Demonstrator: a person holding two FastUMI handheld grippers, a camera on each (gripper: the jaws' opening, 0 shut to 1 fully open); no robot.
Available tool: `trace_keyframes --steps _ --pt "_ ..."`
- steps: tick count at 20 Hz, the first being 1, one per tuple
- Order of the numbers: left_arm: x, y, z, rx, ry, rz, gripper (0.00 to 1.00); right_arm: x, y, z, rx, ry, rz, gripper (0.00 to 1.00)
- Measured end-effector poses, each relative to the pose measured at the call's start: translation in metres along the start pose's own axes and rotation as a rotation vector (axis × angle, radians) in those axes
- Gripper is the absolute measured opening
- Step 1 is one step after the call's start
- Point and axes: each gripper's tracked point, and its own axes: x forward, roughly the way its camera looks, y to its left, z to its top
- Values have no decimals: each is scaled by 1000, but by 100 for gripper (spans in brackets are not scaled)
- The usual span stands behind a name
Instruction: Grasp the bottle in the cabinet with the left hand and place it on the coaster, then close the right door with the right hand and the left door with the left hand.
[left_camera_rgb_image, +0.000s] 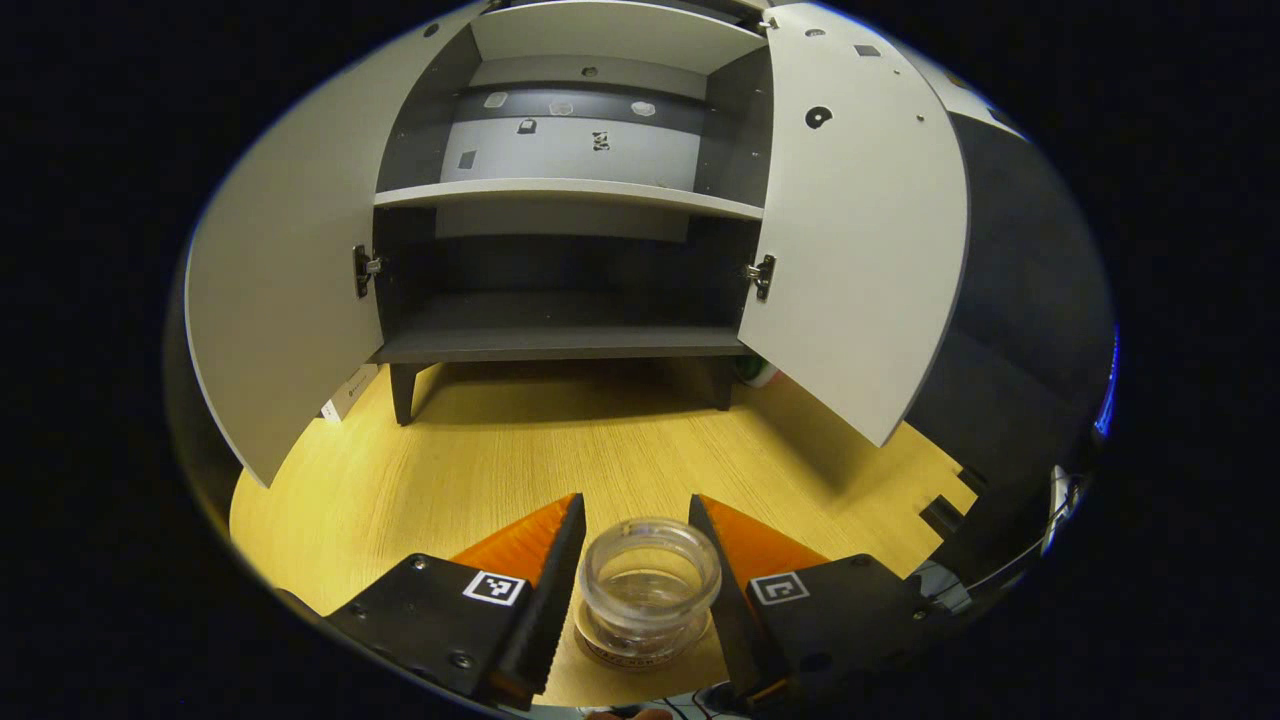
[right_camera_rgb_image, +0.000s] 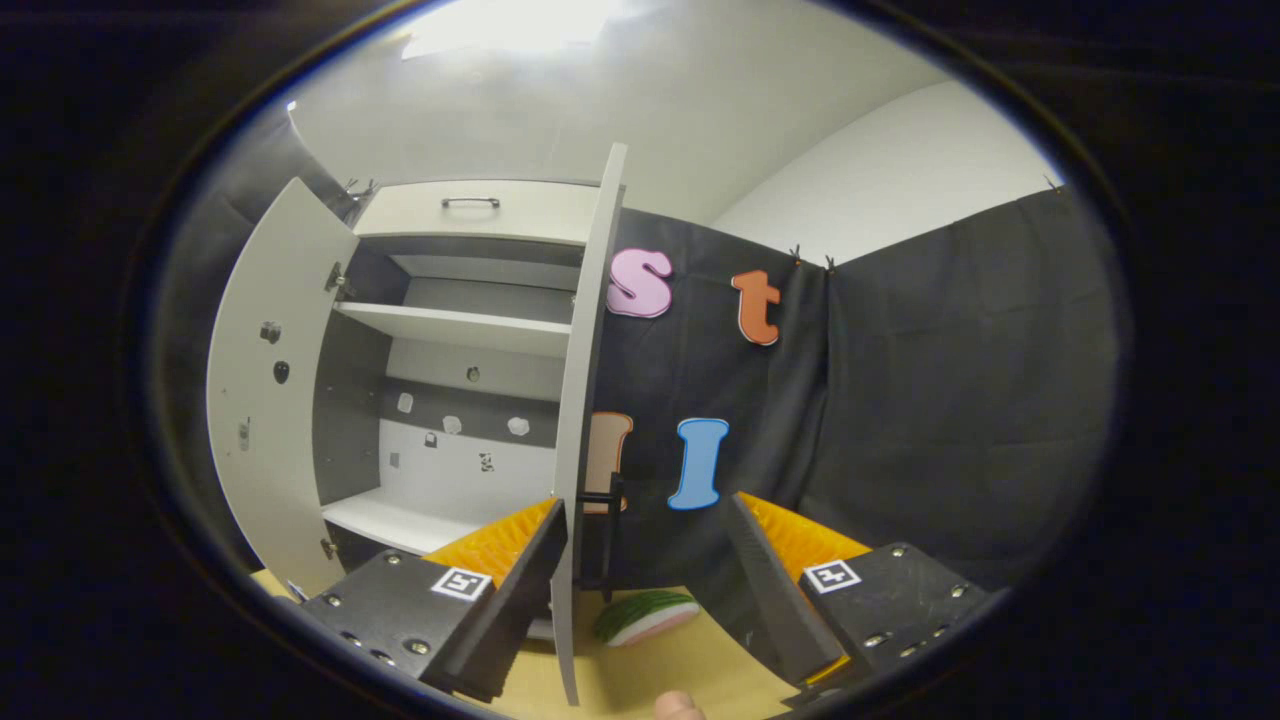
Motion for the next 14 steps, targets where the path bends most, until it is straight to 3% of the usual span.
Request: trace_keyframes --steps 6,14 --pt "-13 -2 21 -12 -42 15 70 2 -5 -3 1 1 -8 98" --pt "-42 -5 91 1 -158 61 67 11 -10 -13 5 15 -22 100"
